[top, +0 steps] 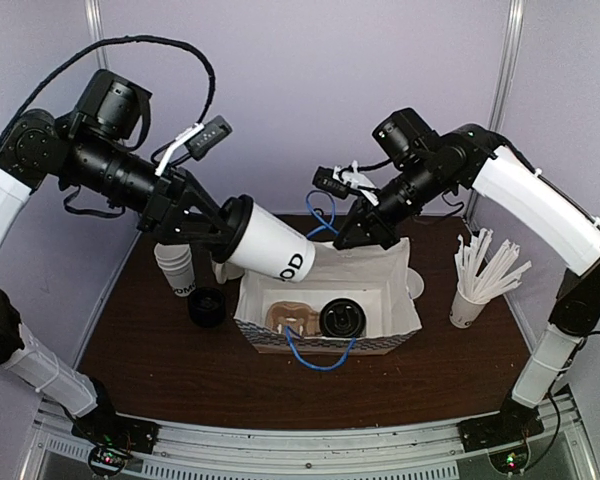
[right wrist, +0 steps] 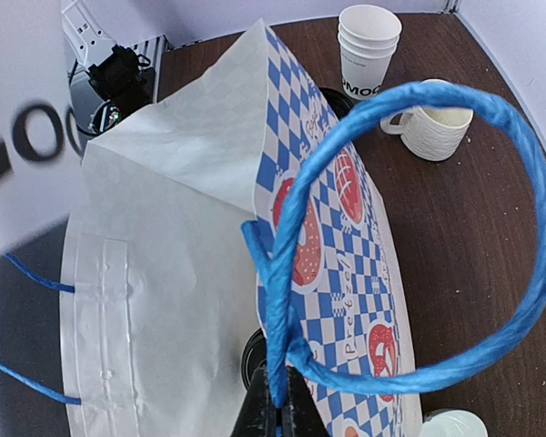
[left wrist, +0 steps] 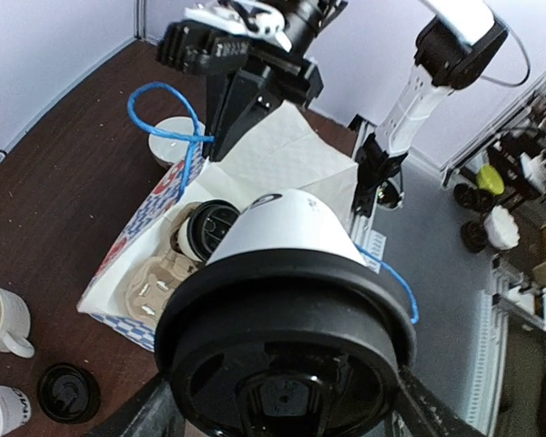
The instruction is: Pack the takeout coffee
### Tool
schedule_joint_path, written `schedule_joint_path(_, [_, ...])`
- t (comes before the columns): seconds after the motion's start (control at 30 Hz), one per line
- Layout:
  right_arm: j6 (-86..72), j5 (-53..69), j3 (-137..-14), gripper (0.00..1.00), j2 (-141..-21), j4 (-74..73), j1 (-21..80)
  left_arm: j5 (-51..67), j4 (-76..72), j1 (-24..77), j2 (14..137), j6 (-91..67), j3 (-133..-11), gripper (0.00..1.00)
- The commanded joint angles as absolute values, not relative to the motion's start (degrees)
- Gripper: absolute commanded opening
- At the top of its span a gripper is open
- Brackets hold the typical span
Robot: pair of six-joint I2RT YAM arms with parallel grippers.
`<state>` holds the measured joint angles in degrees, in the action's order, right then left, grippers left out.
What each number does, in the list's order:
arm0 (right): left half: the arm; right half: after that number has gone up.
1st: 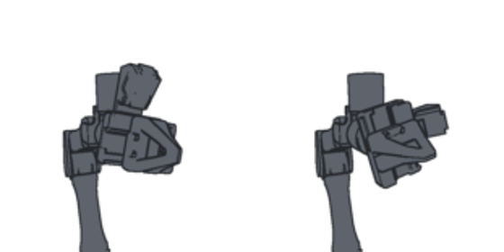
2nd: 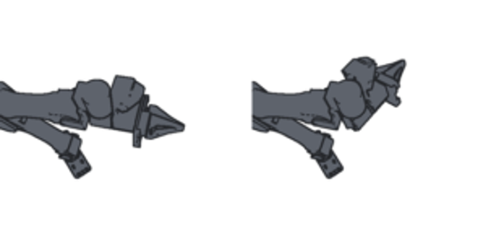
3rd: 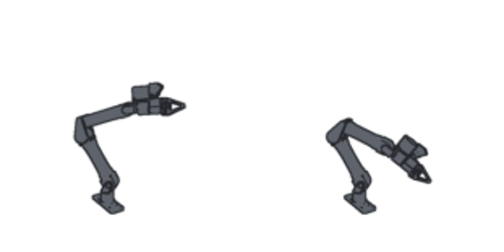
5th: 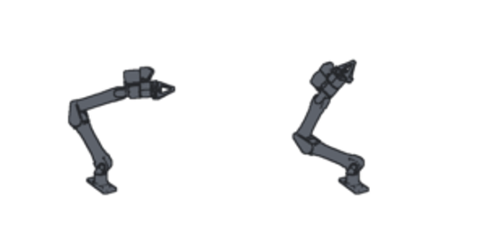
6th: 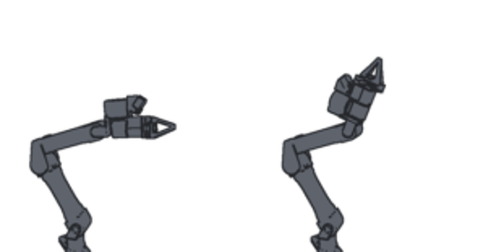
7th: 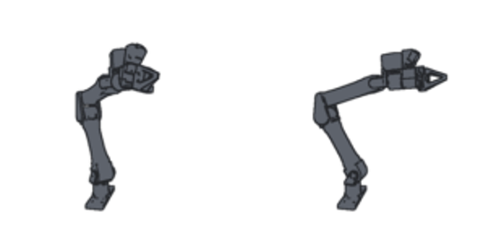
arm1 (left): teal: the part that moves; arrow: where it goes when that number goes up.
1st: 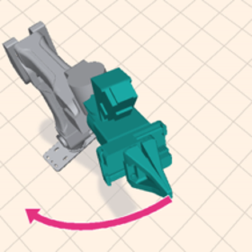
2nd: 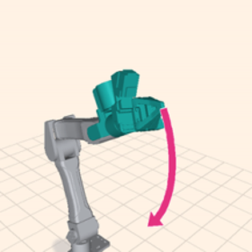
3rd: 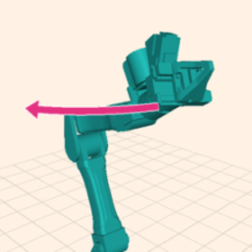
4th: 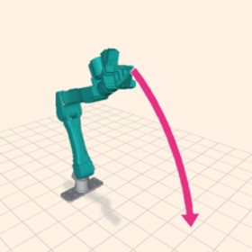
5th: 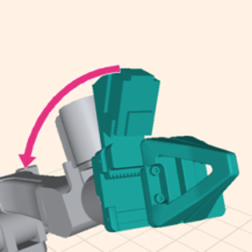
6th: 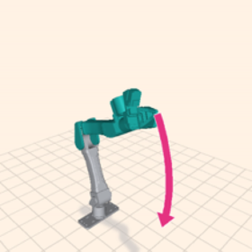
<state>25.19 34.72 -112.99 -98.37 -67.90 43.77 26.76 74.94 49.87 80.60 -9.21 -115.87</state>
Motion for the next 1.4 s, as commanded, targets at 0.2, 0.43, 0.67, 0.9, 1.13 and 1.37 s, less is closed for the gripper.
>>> schedule_joint_path(0.2, [22.3,40.8,-113.3,0.0,-95.8,-69.8,44.1,-2.2,76.8,67.4,90.3,6.1,-118.9,0.61])
schedule_joint_path(0.43, [24.8,44.7,-110.5,0.0,-93.7,-70.8,45.0,-12.8,77.5,74.0,95.6,12.5,-118.0,0.61])
schedule_joint_path(0.67, [27.8,46.7,-106.9,0.0,-92.1,-72.1,46.9,-22.0,77.6,78.7,99.7,17.0,-115.4,0.6])
schedule_joint_path(0.9, [28.8,46.7,-106.1,0.0,-91.8,-73.0,49.3,-35.3,75.2,84.8,102.3,20.4,-112.0,0.6])
schedule_joint_path(1.13, [28.5,46.9,-106.2,0.0,-92.2,-72.9,49.7,-43.1,75.9,86.8,103.9,22.0,-107.8,0.59])
schedule_joint_path(1.37, [27.5,46.7,-106.0,0.0,-92.0,-72.0,49.6,-45.7,75.3,86.8,105.1,23.4,-104.1,0.59])
